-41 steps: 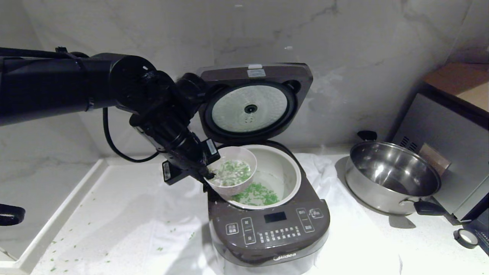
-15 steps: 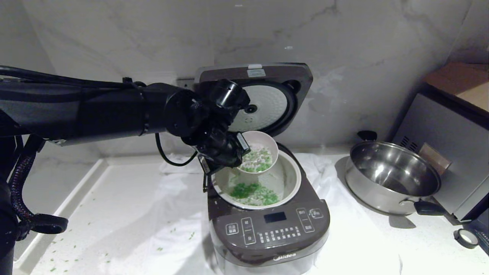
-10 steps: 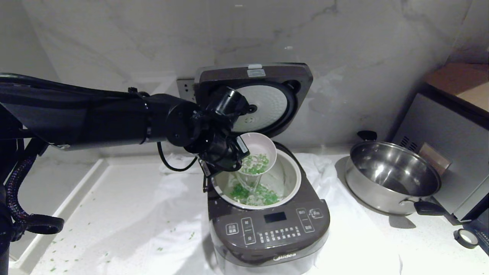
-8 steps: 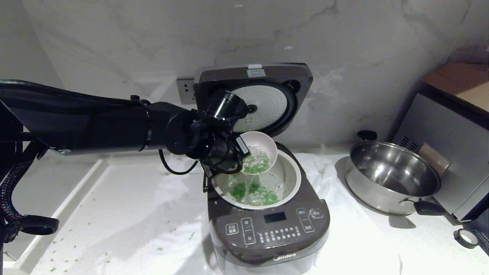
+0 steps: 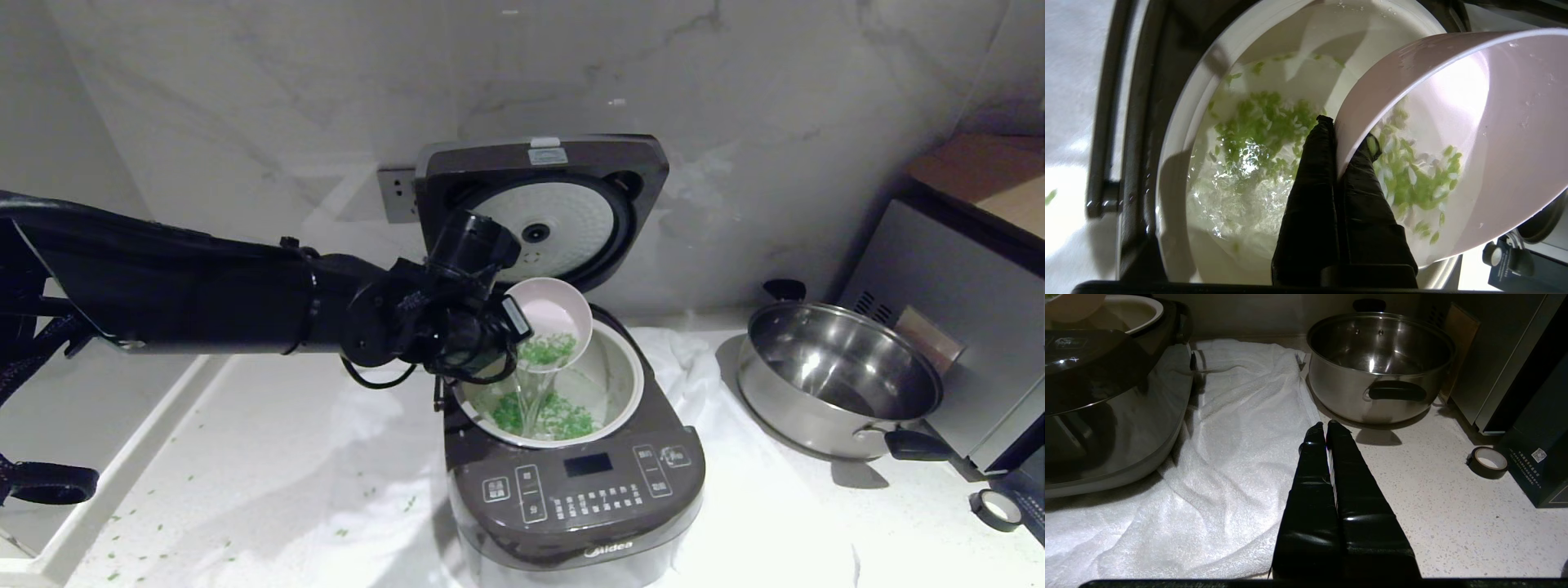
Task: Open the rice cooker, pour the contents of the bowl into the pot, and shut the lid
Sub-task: Pour the water from the bowl into the rice cooker
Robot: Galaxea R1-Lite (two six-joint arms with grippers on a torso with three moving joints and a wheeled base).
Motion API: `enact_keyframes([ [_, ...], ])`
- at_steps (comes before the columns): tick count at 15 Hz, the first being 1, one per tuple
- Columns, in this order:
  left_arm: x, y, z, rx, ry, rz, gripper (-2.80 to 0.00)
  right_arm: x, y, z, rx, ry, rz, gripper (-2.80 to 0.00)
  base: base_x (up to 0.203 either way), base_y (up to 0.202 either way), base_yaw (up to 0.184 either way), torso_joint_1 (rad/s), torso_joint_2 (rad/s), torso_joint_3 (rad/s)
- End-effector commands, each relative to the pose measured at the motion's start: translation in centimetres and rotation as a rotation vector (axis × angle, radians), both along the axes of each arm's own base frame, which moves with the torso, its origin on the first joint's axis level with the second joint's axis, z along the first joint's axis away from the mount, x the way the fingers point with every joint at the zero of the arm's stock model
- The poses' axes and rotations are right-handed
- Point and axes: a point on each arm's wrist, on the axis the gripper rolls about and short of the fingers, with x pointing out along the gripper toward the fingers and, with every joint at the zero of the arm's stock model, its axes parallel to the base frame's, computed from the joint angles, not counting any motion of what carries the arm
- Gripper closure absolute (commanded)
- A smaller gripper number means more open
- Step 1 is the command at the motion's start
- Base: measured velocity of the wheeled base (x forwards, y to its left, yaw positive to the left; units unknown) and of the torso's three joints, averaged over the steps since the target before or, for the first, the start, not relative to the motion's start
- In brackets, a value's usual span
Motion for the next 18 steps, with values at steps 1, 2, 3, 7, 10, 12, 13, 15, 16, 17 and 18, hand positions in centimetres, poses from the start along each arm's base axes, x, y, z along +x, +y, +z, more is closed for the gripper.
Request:
enact_keyframes([
  [1,-0.2,0.1,-1.3,-0.030,-0.052,-0.006,0.00,0.0,0.0,0.0,-0.001,0.001,0.000,0.00,0.000,0.000,0.000,0.000,0.00,0.000],
  [2,-0.2,0.1,-1.8,-0.059,-0.115,-0.016,0.00,0.0,0.0,0.0,-0.001,0.000,0.000,0.00,0.000,0.000,0.000,0.000,0.00,0.000],
  [3,-0.1,0.1,-2.2,-0.091,-0.185,-0.025,0.00,0.0,0.0,0.0,-0.001,0.002,0.001,0.00,0.000,0.000,0.000,0.000,0.00,0.000],
  [7,-0.2,0.1,-2.7,-0.194,-0.434,-0.051,0.00,0.0,0.0,0.0,-0.001,0.002,0.001,0.00,0.000,0.000,0.000,0.000,0.00,0.000],
  [10,-0.4,0.0,-3.5,-0.273,-0.561,-0.073,0.00,0.0,0.0,0.0,-0.001,0.000,0.001,0.00,0.000,0.000,0.000,0.000,0.00,0.000],
  [12,-0.3,-0.2,-5.6,-0.287,-0.589,-0.094,0.00,0.0,0.0,0.0,-0.001,0.001,0.000,0.00,0.000,0.000,0.000,0.000,0.00,0.000],
  [13,0.0,-0.4,-6.4,-0.289,-0.605,-0.096,0.00,0.0,0.0,0.0,-0.001,0.001,0.001,0.00,0.000,0.000,0.000,0.000,0.00,0.000],
  [15,0.7,-1.0,-7.8,-0.271,-0.632,-0.101,0.00,0.0,0.0,0.0,-0.001,0.002,0.000,0.00,0.000,0.000,0.000,0.000,0.00,0.000],
  [16,1.1,-1.3,-7.9,-0.280,-0.657,-0.100,0.00,0.0,0.0,0.0,-0.001,0.002,0.001,0.00,0.000,0.000,0.000,0.000,0.00,0.000],
  [17,1.3,-1.6,-8.1,-0.293,-0.679,-0.100,0.00,0.0,0.0,0.0,-0.001,0.001,0.001,0.00,0.000,0.000,0.000,0.000,0.00,0.000],
  [18,1.5,-2.0,-8.0,-0.310,-0.702,-0.102,0.00,0.0,0.0,0.0,-0.001,0.001,0.001,0.00,0.000,0.000,0.000,0.000,0.00,0.000],
])
